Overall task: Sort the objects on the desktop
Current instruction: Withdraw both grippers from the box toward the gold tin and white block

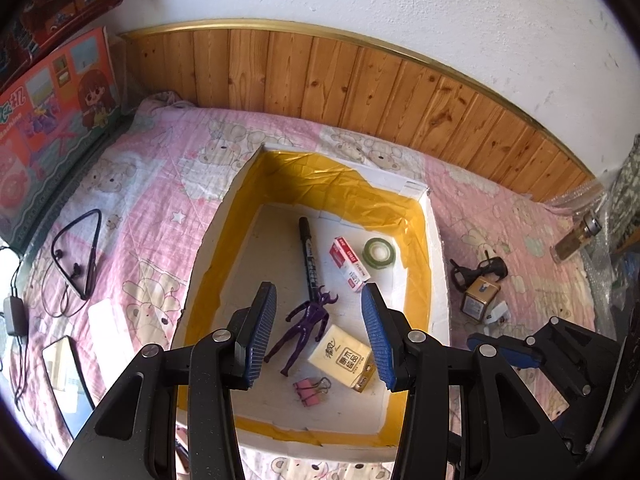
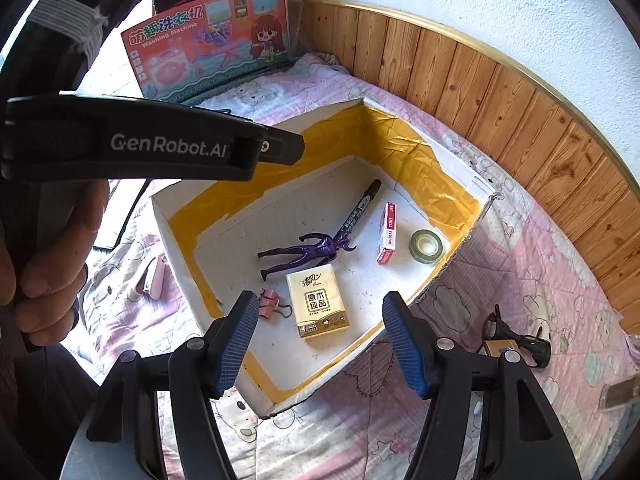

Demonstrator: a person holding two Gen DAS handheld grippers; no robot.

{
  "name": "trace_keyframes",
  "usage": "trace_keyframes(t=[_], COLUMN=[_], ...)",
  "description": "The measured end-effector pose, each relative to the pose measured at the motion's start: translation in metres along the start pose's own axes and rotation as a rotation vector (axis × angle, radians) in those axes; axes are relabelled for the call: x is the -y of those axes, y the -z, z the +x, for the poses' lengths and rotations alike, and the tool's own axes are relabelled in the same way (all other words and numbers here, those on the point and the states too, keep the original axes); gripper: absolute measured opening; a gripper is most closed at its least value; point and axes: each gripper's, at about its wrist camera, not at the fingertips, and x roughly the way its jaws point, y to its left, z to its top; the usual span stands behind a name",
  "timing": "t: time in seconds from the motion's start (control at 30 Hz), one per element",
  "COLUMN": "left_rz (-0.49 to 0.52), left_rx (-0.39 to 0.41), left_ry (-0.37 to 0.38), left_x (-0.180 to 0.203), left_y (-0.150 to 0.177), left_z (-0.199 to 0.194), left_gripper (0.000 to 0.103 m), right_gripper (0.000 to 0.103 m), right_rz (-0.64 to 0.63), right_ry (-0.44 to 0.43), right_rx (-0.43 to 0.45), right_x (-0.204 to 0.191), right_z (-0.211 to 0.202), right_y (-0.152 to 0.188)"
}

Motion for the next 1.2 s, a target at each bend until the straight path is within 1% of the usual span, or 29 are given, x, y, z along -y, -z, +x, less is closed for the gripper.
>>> trace_keyframes(t=[0.1, 0.43, 0.63, 0.8, 0.97, 1.2], left_rz=[0.01, 0.024, 0.037, 0.026, 0.009, -0.015], left_rx=[0.008, 0.051, 0.082, 0.113, 0.154, 0.207], left_ry=[-0.006, -0.021, -0.029, -0.031, -0.012, 0.044], left_x=[0.003, 0.019, 0.031, 0.037, 0.042, 0.052], left_y=[0.003, 0.013, 0.017, 0.018, 0.018, 0.017], left_z=[-0.006, -0.025, -0.031, -0.038, -0.047, -0.057], left_gripper=[0.047, 0.047, 0.047, 0.047, 0.047, 0.047], right_gripper=[0.066, 0.066, 0.066, 0.066, 0.066, 0.066], right_rz=[0.013, 0.026, 0.047, 0.081, 0.102, 0.128], right_ry=[-0.001, -0.006, 0.0, 0.001, -0.001, -0.001], right_rx=[0.033, 0.099, 0.146, 0.182, 0.217, 0.263], right_x=[-0.002, -0.007, -0.004, 0.003, 0.006, 0.01], right_z=[-0.006, -0.023, -0.04, -0.055, -0.07, -0.091], right_y=[0.004, 0.009, 0.011, 0.014, 0.02, 0.03])
